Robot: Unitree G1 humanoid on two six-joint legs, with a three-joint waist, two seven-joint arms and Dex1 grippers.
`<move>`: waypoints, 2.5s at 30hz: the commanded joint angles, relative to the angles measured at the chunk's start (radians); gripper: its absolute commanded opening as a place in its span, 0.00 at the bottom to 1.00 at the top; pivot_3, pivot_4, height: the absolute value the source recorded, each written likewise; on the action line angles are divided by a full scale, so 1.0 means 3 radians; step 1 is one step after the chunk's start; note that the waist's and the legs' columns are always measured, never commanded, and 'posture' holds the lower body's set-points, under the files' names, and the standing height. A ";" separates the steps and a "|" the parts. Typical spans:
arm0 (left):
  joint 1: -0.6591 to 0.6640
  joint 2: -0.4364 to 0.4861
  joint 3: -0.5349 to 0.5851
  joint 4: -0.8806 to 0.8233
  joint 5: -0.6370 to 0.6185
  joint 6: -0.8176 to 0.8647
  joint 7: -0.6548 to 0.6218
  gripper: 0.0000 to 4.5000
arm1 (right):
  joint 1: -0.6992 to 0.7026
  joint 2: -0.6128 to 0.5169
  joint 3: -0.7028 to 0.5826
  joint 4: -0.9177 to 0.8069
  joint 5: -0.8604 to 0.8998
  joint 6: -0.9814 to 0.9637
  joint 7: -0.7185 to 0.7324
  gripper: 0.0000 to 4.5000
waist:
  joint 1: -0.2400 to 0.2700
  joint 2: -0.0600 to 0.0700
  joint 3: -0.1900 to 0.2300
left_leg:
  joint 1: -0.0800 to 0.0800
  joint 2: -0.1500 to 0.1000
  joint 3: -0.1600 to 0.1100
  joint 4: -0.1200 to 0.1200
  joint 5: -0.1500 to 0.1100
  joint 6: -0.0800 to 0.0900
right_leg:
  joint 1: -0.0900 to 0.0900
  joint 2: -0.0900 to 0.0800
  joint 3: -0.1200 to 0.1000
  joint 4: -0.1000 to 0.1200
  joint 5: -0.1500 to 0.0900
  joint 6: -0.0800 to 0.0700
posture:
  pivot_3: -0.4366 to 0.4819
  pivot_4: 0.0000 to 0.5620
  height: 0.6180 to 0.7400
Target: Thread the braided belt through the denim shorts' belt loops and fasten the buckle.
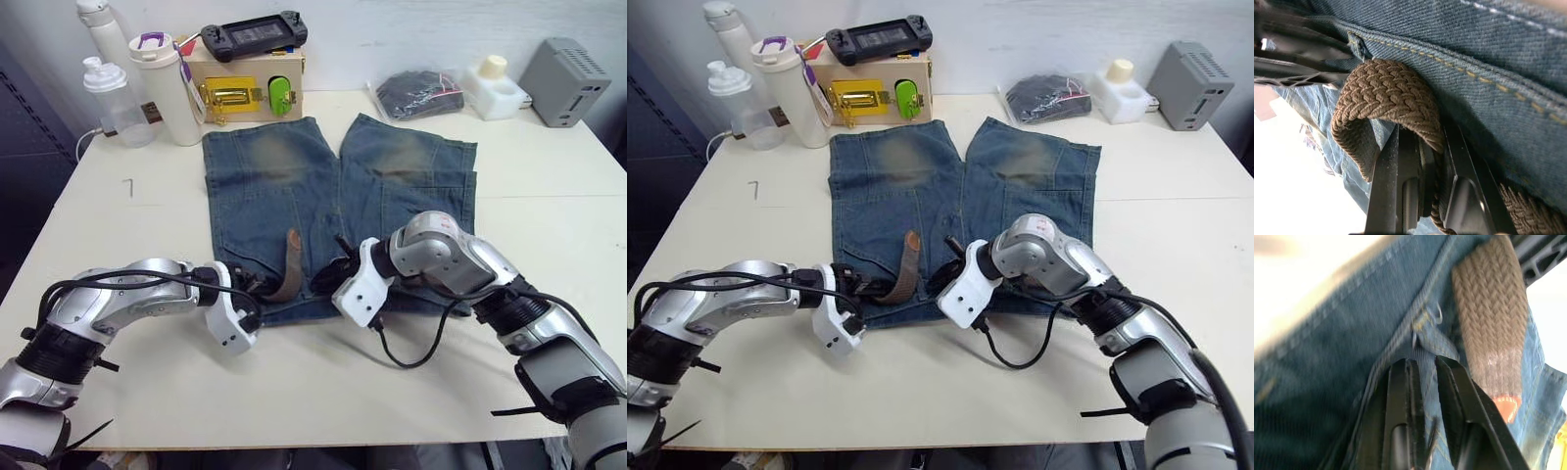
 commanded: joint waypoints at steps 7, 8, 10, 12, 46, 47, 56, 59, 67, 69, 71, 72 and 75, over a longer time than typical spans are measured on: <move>-0.0347 -0.0043 -0.0204 0.0207 -0.0037 -0.0331 -0.0157 0.00 | -0.0478 0.0040 -0.0187 0.0075 0.0334 0.0043 0.0298 0.98 | -0.0013 0.0000 0.0000 | -0.0001 0.0002 0.0000 -0.0001 0.0000 0.0000 | -0.0001 -0.0005 0.0001 -0.0001 0.0000 0.0000 | 0.48 0.27 0.22; -0.0416 -0.0046 -0.0241 0.0228 -0.0012 -0.0398 -0.0178 0.00 | -0.0589 0.0110 -0.0141 0.0204 0.0292 -0.0019 0.0311 0.98 | -0.0015 0.0000 0.0000 | -0.0001 0.0002 0.0000 -0.0001 0.0000 0.0000 | -0.0001 -0.0004 0.0000 -0.0001 0.0000 0.0000 | 0.48 0.27 0.22; -0.0532 -0.0051 -0.0299 0.0281 0.0033 -0.0516 -0.0204 0.00 | -0.0742 0.0211 -0.0062 0.0435 0.0226 -0.0138 0.0354 0.98 | -0.0022 0.0000 0.0000 | -0.0001 0.0002 0.0000 -0.0002 0.0000 -0.0001 | -0.0001 -0.0004 0.0000 -0.0001 0.0000 0.0000 | 0.48 0.27 0.22; -0.0646 -0.0049 -0.0351 0.0322 0.0088 -0.0652 -0.0218 0.00 | -0.0888 0.0274 0.0052 0.0671 0.0151 -0.0297 0.0462 0.98 | -0.0035 0.0000 0.0000 | -0.0001 0.0002 -0.0001 -0.0003 0.0000 -0.0001 | -0.0002 -0.0003 -0.0001 -0.0001 0.0000 0.0000 | 0.48 0.27 0.22; -0.0764 -0.0159 -0.0408 0.0463 0.0039 -0.0671 -0.0399 0.00 | -0.1182 0.0376 0.0153 0.1154 0.0125 -0.0454 0.0908 0.48 | -0.0095 0.0002 -0.0017 | -0.0005 -0.0006 -0.0048 0.0029 -0.0014 -0.0011 | -0.0007 0.0006 0.0002 0.0060 0.0000 0.0000 | 0.48 0.27 0.22; -0.0765 -0.0160 -0.0410 0.0468 0.0040 -0.0670 -0.0399 0.00 | -0.1186 0.0365 0.0147 0.1157 0.0129 -0.0440 0.0915 0.48 | -0.0095 0.0002 -0.0017 | -0.0005 -0.0006 -0.0048 0.0029 -0.0014 -0.0011 | -0.0007 0.0006 0.0002 0.0060 0.0000 0.0000 | 0.48 0.27 0.22; -0.0773 -0.0167 -0.0406 0.0485 0.0051 -0.0652 -0.0392 0.00 | -0.1289 0.0461 0.0089 0.1291 0.0077 -0.0434 0.0763 0.48 | -0.0097 0.0002 -0.0017 | -0.0006 -0.0006 -0.0049 0.0029 -0.0014 -0.0011 | -0.0007 0.0005 0.0002 0.0060 0.0000 0.0000 | 0.48 0.27 0.22; -0.0772 -0.0169 -0.0406 0.0480 0.0054 -0.0647 -0.0393 0.00 | -0.1286 0.0505 0.0126 0.1357 0.0027 -0.0438 0.0713 0.48 | -0.0097 0.0002 -0.0017 | -0.0006 -0.0006 -0.0049 0.0029 -0.0014 -0.0011 | -0.0007 0.0005 0.0002 0.0061 0.0000 0.0000 | 0.48 0.27 0.22; -0.0767 -0.0179 -0.0405 0.0466 0.0048 -0.0617 -0.0406 0.00 | -0.1307 0.0601 0.0178 0.1571 -0.0139 -0.0507 0.0624 0.48 | -0.0097 0.0002 -0.0017 | -0.0006 -0.0006 -0.0050 0.0030 -0.0014 -0.0011 | -0.0007 0.0007 0.0002 0.0061 0.0000 0.0000 | 0.48 0.27 0.22; -0.0768 -0.0179 -0.0403 0.0475 0.0056 -0.0614 -0.0404 0.00 | -0.1309 0.0616 0.0178 0.1606 -0.0163 -0.0511 0.0616 0.36 | -0.0100 0.0002 -0.0017 | -0.0006 -0.0006 -0.0050 0.0030 -0.0014 -0.0011 | -0.0007 0.0007 0.0002 0.0062 0.0000 0.0000 | 0.48 0.27 0.22; -0.0764 -0.0176 -0.0398 0.0476 0.0061 -0.0606 -0.0405 0.00 | -0.1300 0.0623 0.0170 0.1615 -0.0160 -0.0510 0.0632 0.21 | -0.0101 0.0002 -0.0017 | -0.0006 -0.0006 -0.0050 0.0030 -0.0014 -0.0011 | -0.0007 0.0007 0.0002 0.0062 0.0000 0.0000 | 0.48 0.27 0.22; -0.0759 -0.0176 -0.0392 0.0474 0.0061 -0.0592 -0.0405 0.00 | -0.1294 0.0623 0.0165 0.1610 -0.0157 -0.0511 0.0640 0.11 | -0.0101 0.0002 -0.0017 | -0.0006 -0.0006 -0.0050 0.0030 -0.0014 -0.0011 | -0.0007 0.0007 0.0002 0.0062 0.0000 0.0000 | 0.48 0.27 0.22; -0.0753 -0.0183 -0.0365 0.0479 0.0087 -0.0548 -0.0376 0.00 | -0.1281 0.0619 0.0144 0.1599 -0.0129 -0.0484 0.0665 0.01 | -0.0102 0.0002 -0.0017 | -0.0006 -0.0007 -0.0051 0.0030 -0.0014 -0.0011 | -0.0007 0.0007 0.0002 0.0063 0.0000 0.0000 | 0.48 0.27 0.22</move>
